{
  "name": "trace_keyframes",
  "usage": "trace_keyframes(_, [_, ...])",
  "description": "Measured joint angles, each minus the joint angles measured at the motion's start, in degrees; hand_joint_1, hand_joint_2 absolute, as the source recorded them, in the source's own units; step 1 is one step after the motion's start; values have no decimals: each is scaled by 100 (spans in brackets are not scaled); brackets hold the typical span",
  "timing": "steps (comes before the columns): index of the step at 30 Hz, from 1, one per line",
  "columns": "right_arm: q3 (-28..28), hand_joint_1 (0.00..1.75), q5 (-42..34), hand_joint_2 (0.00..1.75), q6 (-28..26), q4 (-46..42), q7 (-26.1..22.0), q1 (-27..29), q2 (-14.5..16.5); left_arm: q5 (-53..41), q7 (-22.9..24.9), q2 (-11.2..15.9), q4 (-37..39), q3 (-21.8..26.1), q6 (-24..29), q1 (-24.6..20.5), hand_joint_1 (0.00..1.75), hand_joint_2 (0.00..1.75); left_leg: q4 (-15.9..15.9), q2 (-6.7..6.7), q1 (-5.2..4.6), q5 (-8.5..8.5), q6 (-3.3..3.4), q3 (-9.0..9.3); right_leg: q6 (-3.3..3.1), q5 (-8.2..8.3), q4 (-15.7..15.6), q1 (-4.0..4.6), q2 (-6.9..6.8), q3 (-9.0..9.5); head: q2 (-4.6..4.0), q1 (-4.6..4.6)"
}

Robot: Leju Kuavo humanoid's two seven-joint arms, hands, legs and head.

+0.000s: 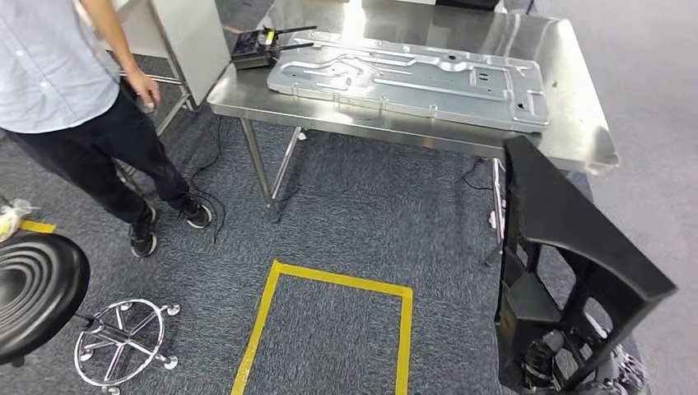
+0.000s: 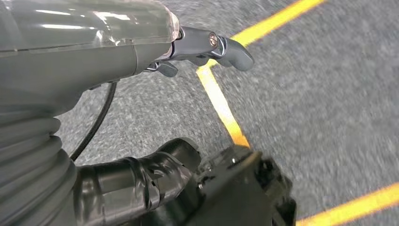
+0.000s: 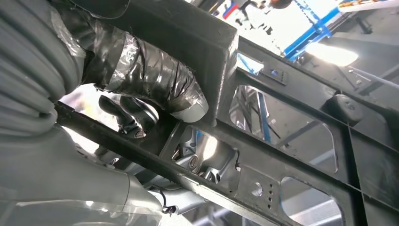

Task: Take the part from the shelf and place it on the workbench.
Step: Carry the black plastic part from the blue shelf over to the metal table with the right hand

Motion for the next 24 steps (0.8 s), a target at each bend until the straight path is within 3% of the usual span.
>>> trace_keyframes(2, [16,175,25,175,1,18,11,6,-37,-31,-17,2,-1,-6,-24,27,0,175,7,139,-6,-22,6,2,38,-226,645,-28,-58,-332,0,-1])
trace_keyframes(3, [29,175,33,175,2,26,18,12,-63,-36,-21,3,-1,-6,-33,34,0,175,11,202,-6,-35,-1,9,50,-182,705,-41,-72,-369,0,-2])
trace_keyframes(4, [44,175,44,175,2,32,24,14,-89,-40,-24,3,-1,-6,-40,36,0,175,16,258,-6,-51,-12,22,54,-31,524,-51,-95,-279,0,-1])
trace_keyframes(5, [58,175,55,175,2,34,27,14,-110,-41,-27,2,-1,-7,-44,35,0,175,21,305,-6,-71,-27,44,49,179,146,-57,-145,-82,0,-1])
trace_keyframes(7, [89,175,75,175,2,39,29,10,-140,-41,-34,1,0,-8,-48,31,0,175,31,367,-22,-116,-77,85,2,451,-598,-34,-281,312,0,-1])
trace_keyframes(9, [118,175,96,175,2,46,38,9,-165,-42,-39,2,0,-8,-57,18,0,175,30,402,-40,-141,-142,114,-60,484,-851,7,-329,435,0,-3])
trace_keyframes(12, [185,175,124,175,2,49,62,9,-205,-55,-46,6,0,-9,-97,-3,0,175,74,374,-28,-204,-240,124,-164,506,-889,-4,-246,439,0,-4])
trace_keyframes(14, [247,175,180,175,2,49,59,-7,-219,-58,-59,8,0,-10,-127,-1,0,175,472,202,-7,-468,-282,-42,-241,524,-931,-32,-208,464,0,-7])
trace_keyframes(16, [292,175,251,175,2,51,34,-20,-221,-59,-64,8,0,-10,-154,12,0,175,1247,71,0,-836,-303,-411,-280,517,-930,-13,-171,467,0,-11])
trace_keyframes(17, [305,175,279,175,2,55,21,-20,-221,-60,-65,8,0,-10,-165,22,0,175,1573,50,0,-935,-309,-583,-288,511,-925,-2,-144,469,0,-10])
trace_keyframes(18, [310,175,296,175,2,58,13,-19,-221,-62,-65,8,-1,-10,-173,34,0,175,1710,44,0,-913,-307,-674,-293,503,-916,7,-114,474,0,-11])
trace_keyframes(19, [313,175,307,175,2,61,10,-20,-221,-62,-65,10,-1,-10,-181,44,0,175,1603,43,0,-766,-297,-648,-294,493,-903,13,-83,482,0,-11])
trace_keyframes(22, [321,175,312,175,2,63,9,-21,-221,-63,-68,23,0,-10,-188,52,0,175,490,5,-11,-162,-231,-185,-257,440,-835,25,-11,495,0,-9])
trace_keyframes(24, [331,175,312,175,2,63,9,-21,-221,-63,-70,29,0,-10,-189,39,0,175,162,-29,-35,-78,-186,-59,-204,424,-799,29,11,465,0,-9])
